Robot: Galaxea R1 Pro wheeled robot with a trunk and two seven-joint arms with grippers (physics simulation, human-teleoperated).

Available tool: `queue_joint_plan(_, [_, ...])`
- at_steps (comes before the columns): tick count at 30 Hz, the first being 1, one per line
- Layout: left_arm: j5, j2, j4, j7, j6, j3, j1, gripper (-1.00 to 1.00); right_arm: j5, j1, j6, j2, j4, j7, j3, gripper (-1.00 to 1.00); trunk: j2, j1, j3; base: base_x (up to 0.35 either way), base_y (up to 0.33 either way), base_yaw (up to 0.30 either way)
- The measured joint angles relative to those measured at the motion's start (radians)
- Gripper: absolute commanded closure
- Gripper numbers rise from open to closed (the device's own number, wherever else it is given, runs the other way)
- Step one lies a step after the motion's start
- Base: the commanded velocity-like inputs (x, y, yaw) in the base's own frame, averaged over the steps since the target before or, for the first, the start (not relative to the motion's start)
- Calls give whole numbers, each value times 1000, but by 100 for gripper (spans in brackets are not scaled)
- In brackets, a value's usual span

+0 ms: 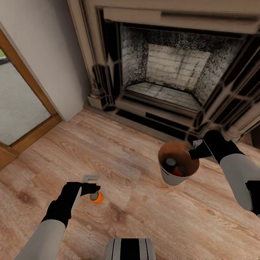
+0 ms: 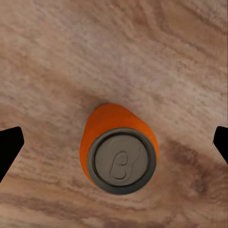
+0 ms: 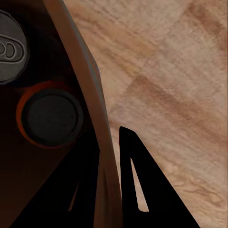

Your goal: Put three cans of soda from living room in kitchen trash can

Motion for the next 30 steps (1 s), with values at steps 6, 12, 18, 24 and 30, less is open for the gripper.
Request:
queue_joint_plan(6, [0,0,1,0,0,0,0,-100,5,-20,-1,-1,0,-1,0,100,-1,1,-17,1,0,0])
queue_joint_plan(12, [0,-1,0,2,-1,0,0,-100,0,-86,-1,-2,16,0,35,100,-1,1,-30,0,0,0])
queue_joint_plan(18, [-1,-2,1,4,-1,0,0,-100,2,-148,-1,1,75,0,68,100,-2,4,-63,0,0,0])
queue_joint_plan(24, [-1,-2,0,4,-3,0,0,-100,3,-167,-1,1,96,0,74,100,-3,6,-88,0,0,0])
queue_joint_plan(30, [0,-2,0,3,-6,-1,0,-100,-9,-172,3,3,106,1,75,100,-3,6,-98,9,-57,0])
